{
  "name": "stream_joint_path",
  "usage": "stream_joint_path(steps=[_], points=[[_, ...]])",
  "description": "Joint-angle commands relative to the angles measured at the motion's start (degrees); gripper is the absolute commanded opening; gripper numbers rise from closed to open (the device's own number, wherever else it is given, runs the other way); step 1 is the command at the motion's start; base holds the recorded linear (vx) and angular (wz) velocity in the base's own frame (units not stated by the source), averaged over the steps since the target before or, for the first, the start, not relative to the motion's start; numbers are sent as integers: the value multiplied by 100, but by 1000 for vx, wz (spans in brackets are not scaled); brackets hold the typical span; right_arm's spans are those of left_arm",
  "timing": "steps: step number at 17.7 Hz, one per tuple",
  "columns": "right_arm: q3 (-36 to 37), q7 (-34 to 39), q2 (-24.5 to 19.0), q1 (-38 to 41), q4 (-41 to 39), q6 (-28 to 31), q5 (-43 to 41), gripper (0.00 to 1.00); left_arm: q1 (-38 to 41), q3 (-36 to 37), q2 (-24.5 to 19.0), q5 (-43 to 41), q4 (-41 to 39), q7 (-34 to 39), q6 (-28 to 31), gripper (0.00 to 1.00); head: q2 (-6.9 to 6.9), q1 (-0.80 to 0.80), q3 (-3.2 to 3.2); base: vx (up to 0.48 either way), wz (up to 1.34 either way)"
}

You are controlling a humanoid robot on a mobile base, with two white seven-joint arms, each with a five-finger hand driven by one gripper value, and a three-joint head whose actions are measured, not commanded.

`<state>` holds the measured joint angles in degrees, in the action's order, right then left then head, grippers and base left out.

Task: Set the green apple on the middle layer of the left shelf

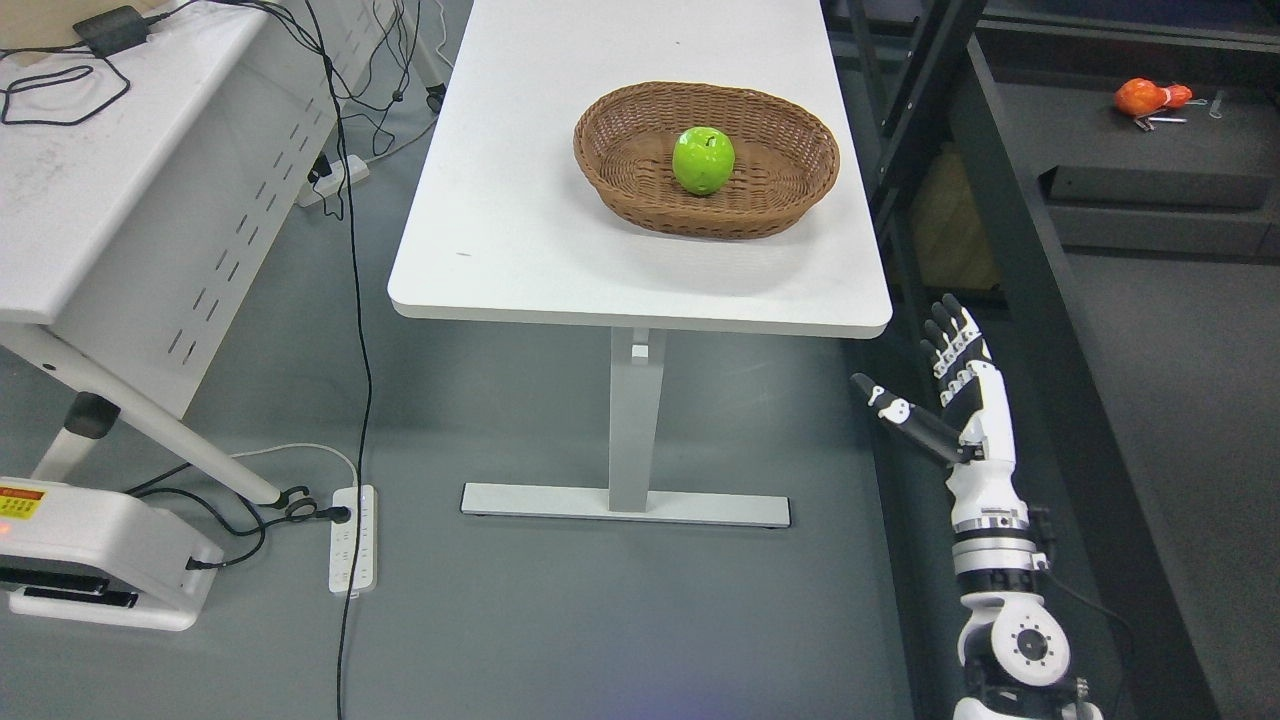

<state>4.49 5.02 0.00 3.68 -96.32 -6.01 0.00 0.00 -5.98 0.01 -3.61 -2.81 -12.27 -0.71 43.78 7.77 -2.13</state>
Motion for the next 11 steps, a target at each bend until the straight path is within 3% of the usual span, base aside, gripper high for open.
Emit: stream_joint_path(steps=[1,11], points=[[0,-1,100,10,-1,3,123,100,53,0,-101,0,0,5,18,100,0,0,0,0,0],[17,-1,100,62,-1,-14,132,100,53,0,-101,0,0,-4,18,100,0,0,0,0,0]])
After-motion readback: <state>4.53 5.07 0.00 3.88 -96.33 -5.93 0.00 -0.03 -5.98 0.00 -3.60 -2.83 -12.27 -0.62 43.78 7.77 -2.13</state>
